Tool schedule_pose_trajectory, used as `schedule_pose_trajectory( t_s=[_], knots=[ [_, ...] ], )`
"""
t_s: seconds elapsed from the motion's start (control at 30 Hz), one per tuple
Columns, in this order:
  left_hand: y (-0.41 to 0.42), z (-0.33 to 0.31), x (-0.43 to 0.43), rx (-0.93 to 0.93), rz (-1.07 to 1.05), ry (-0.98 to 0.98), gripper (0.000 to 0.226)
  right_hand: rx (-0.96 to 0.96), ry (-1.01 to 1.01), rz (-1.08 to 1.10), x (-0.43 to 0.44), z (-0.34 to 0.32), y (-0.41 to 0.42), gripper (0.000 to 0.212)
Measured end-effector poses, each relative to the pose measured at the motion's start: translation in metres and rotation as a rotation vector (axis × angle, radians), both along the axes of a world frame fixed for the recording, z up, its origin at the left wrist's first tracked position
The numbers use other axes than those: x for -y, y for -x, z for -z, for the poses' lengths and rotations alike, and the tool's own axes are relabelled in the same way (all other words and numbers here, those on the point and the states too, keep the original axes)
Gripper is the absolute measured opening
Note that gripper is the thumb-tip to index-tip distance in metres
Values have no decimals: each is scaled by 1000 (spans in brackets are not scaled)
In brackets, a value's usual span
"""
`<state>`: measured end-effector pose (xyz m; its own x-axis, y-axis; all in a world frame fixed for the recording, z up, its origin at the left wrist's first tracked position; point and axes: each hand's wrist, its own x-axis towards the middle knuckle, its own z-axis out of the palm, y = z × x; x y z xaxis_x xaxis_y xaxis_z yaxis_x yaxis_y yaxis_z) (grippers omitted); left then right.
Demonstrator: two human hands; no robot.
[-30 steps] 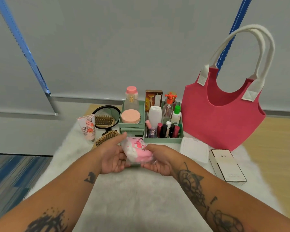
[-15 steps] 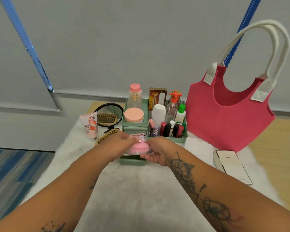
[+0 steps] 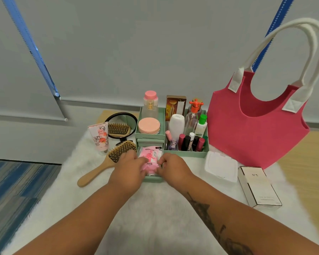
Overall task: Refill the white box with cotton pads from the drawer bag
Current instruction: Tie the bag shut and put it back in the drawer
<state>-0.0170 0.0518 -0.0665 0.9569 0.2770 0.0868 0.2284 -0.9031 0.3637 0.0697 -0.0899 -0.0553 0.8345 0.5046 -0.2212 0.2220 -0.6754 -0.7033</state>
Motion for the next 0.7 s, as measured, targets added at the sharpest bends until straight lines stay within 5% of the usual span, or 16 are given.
schedule_pose_trajectory(
  t_s=[0.13,0.3,0.47,0.7],
  knots=[
    [1,6,1,79,153,-66,19,245,94,-151,1,5,1,3],
    [7,3,3,13,215,-199,35,512,243,-362,1,9,8,28],
    [1,-2,7,-23,306,-185,34,481,179,-353,1,5,3,35],
    [2,3,5,-11,403,-241,24,405,541,-533,-4,4,-13,57]
  ],
)
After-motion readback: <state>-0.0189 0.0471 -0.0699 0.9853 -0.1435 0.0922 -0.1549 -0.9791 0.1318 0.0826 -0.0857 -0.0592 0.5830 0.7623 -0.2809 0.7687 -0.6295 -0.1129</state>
